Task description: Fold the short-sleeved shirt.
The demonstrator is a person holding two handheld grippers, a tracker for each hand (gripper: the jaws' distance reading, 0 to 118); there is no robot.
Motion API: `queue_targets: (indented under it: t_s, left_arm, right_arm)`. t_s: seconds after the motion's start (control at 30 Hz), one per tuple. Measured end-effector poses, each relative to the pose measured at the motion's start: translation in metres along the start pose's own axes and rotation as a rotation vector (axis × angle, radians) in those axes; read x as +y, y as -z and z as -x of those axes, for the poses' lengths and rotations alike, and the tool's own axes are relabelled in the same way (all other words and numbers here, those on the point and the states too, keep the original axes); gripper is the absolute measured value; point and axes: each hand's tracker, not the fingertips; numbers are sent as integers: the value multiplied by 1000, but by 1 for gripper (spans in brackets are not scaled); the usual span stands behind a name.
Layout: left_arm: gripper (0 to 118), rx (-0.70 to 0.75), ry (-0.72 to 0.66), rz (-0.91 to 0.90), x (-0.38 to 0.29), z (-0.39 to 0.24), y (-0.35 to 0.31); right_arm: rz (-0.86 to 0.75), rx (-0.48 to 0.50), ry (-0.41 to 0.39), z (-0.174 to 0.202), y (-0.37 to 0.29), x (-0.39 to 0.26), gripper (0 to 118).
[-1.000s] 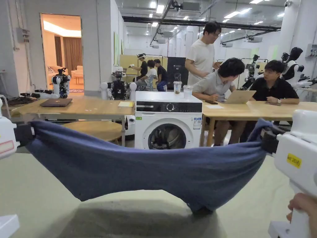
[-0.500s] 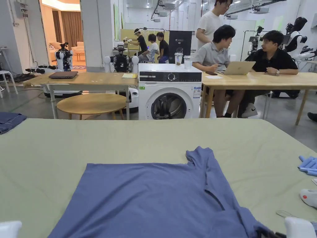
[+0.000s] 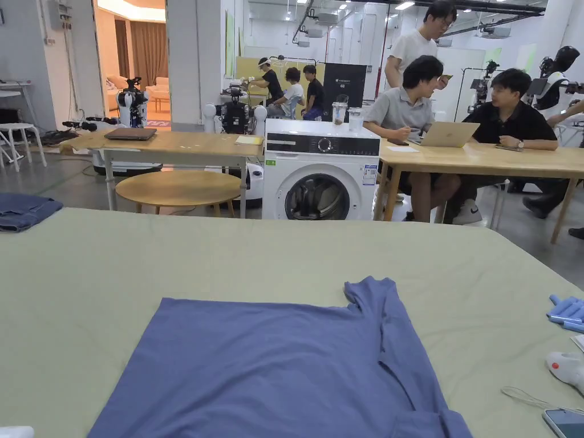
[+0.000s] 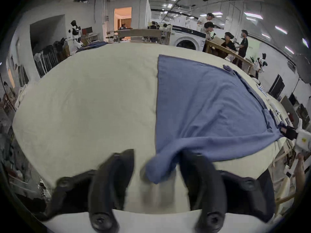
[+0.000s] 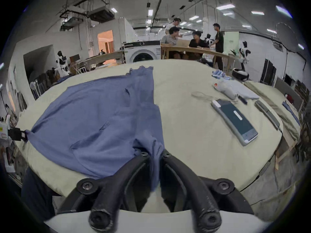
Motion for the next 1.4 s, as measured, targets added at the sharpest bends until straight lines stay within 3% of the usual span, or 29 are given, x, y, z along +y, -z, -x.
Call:
queue_targets:
  t_s: [0.03, 0.1, 0.13, 0.23, 0.4, 0.43, 0.47, 0.5, 0.53, 0.57, 0.6, 0.63, 0.87, 0.93, 0.97, 1.0, 1.03, 1.13, 1.27, 1.3, 1.33, 1.37, 1.4]
  left_arm:
    - [71, 1, -15, -31, 2, 1, -9]
    - [72, 2, -24, -125, 12, 1, -30]
    - [73, -8, -27, -173, 16, -2, -39]
    - [85, -45, -38, -323, 40, -12, -72]
    - [86, -79, -37, -536, 69, -19, -101]
    - [84, -78, -30, -569, 72, -21, -104]
    - [71, -71, -26, -592, 73, -24, -107]
    - [26, -74, -20, -617, 72, -27, -109]
    - [26, -83, -2, -646, 70, -29, -111]
    - [11, -76, 5, -655, 70, -31, -111]
    - [0, -68, 2, -657, 69, -31, -109]
    - [0, -76, -22, -677, 65, -29, -106]
    - [0, -95, 36, -472, 51, -38, -86]
    - [3, -96, 46, -296, 50, -30, -67]
    - [23, -69, 33, -240, 45, -25, -55]
    - [55, -46, 23, -186, 40, -20, -43]
    - [73, -44, 20, -134, 33, -14, -31]
    - [71, 13, -17, -60, 14, -5, -4]
    - [71, -34, -73, 57, -2, 0, 20]
    - [64, -39, -59, 87, -4, 0, 26]
    - [54, -29, -44, 93, -6, -5, 28]
    - [37, 19, -14, 69, -7, -10, 25]
    - [0, 23, -2, 36, -5, -12, 19]
  right_arm:
    - [-39, -11, 5, -1, -6, 3, 26]
    - [-123, -20, 57, -6, -19, 14, 71]
    - [-174, -17, 84, -8, -27, 20, 78]
    - [-328, -47, 113, -8, -54, 47, 79]
    - [-499, -33, 100, 2, -91, 76, 78]
    - [-523, -38, 93, 6, -97, 78, 75]
    - [-541, -33, 86, 9, -99, 77, 57]
    - [-566, -9, 71, 12, -102, 76, 0]
    - [-578, -9, 66, 15, -105, 74, 0]
    - [-545, -33, 26, 20, -106, 76, 0]
    - [-583, -43, 78, 22, -111, 75, 0]
    - [-557, 44, 69, 20, -114, 77, 0]
    - [-491, 35, 30, 29, -100, 65, 0]
    - [-476, 34, 22, 31, -97, 64, 0]
    - [-464, 33, 15, 32, -97, 64, 0]
    - [-448, 34, 12, 33, -88, 60, 0]
    - [-420, 44, 9, 34, -85, 59, 0]
    - [-371, 62, 1, 34, -74, 49, 0]
    - [-306, 71, 11, 31, -64, 36, 0]
    - [-290, 71, 13, 29, -61, 33, 7]
    - [-265, 70, 16, 28, -59, 31, 26]
    - [-224, 70, 18, 26, -56, 29, 55]
    - [-193, 61, 22, 23, -50, 26, 93]
